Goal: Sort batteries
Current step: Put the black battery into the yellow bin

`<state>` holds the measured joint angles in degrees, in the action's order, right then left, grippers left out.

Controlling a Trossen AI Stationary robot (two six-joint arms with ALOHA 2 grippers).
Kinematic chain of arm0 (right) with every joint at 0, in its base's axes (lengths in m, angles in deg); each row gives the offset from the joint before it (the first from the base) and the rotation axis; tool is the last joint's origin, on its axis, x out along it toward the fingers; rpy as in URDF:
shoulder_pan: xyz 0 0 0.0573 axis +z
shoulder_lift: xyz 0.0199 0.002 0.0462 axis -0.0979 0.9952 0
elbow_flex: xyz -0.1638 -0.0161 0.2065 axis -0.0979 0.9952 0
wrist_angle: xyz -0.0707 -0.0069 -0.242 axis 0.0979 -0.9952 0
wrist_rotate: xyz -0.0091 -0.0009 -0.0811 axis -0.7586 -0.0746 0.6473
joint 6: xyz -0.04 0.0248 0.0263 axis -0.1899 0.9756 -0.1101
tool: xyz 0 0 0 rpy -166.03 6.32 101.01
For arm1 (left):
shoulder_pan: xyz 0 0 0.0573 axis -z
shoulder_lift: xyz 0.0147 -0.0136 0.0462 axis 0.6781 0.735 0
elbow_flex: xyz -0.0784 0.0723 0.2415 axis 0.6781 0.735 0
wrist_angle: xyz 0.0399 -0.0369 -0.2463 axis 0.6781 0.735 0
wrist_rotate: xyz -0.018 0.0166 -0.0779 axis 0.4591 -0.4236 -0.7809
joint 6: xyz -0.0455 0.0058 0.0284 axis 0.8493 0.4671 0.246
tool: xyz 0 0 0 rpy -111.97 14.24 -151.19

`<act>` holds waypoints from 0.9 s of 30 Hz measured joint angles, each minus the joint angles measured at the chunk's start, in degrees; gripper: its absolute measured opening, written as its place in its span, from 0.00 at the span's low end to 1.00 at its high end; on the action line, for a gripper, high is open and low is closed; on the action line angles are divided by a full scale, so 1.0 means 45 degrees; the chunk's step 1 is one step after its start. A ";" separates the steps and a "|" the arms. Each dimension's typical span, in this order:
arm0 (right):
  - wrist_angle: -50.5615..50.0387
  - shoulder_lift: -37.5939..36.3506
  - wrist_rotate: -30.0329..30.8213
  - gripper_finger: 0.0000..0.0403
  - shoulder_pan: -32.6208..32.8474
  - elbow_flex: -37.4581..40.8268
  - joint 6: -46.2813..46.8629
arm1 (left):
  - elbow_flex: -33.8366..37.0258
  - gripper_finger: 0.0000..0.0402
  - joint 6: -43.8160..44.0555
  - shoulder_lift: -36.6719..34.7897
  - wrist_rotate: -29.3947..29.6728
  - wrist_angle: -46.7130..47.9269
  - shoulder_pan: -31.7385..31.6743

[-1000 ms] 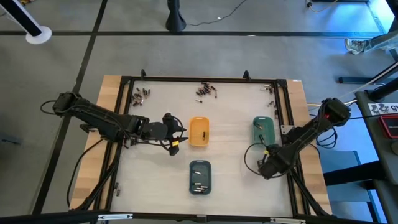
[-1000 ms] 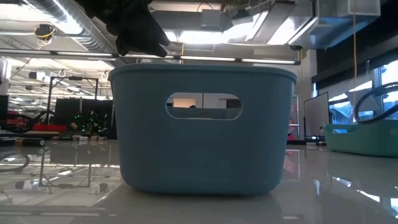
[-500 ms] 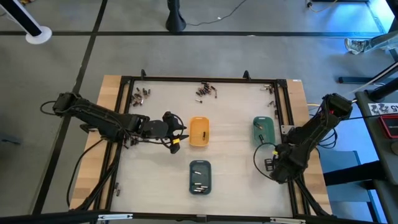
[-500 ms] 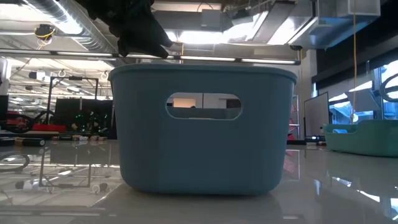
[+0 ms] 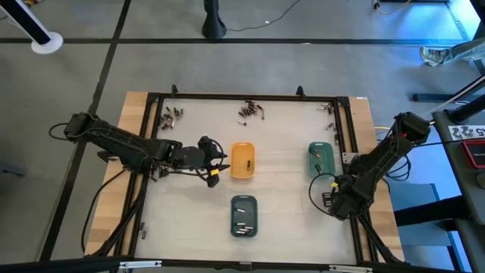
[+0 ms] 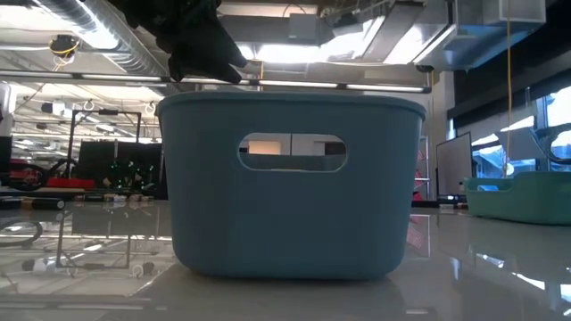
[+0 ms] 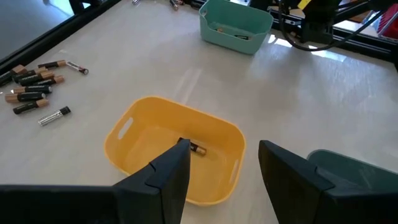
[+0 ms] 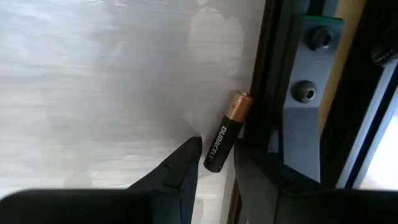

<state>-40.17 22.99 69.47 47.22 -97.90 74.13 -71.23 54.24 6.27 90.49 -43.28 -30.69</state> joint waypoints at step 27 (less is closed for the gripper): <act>0.0146 -0.0362 0.0869 0.11 0.0015 0.0090 -0.3633 | 0.0000 0.45 0.0268 -0.0001 -0.0015 -0.0034 -0.0112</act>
<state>-39.51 21.36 73.38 47.29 -97.50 57.78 -71.23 55.45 6.27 90.43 -43.43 -31.19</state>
